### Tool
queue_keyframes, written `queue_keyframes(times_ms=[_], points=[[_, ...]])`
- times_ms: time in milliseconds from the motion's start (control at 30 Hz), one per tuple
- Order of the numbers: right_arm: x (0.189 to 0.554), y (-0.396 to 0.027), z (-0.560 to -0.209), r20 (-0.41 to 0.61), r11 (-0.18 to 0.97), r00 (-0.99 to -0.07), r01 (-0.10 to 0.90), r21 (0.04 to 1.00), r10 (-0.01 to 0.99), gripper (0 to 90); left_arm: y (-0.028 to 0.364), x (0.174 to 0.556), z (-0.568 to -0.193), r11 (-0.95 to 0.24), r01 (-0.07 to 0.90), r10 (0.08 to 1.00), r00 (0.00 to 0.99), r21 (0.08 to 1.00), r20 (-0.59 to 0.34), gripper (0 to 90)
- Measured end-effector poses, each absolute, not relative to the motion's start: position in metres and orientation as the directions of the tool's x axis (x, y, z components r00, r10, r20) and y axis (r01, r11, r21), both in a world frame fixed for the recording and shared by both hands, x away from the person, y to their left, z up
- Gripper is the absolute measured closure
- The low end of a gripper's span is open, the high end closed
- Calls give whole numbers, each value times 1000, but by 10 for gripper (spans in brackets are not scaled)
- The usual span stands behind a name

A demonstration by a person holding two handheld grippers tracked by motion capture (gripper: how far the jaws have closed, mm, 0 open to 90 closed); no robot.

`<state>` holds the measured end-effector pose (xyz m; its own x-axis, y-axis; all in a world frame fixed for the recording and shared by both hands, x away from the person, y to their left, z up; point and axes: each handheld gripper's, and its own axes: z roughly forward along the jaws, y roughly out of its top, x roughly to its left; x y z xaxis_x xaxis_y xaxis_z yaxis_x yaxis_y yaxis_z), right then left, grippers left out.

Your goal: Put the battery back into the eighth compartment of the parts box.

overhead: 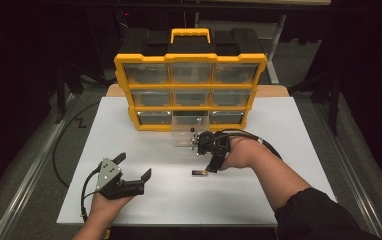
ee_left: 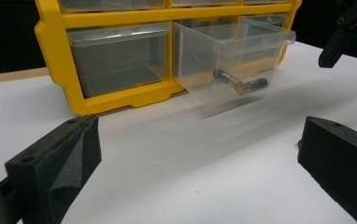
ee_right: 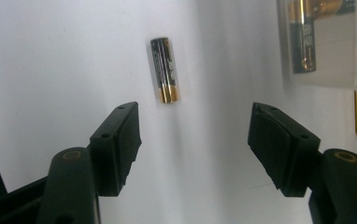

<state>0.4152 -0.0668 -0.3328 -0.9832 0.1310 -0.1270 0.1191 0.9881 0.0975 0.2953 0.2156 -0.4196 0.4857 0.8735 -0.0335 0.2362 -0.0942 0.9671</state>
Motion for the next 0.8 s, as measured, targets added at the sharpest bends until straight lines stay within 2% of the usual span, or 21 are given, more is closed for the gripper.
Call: queue_keyframes(times_ms=[233,800], points=[[413,-72,-342,-123,986,-982,131,100,143,297,215,295,-420,-94,235,873,486,967,-34,4],[406,-78,-363,-94,983,-983,148,105,158,247,215,295,-420,-95,237,872,488,967,-33,4]])
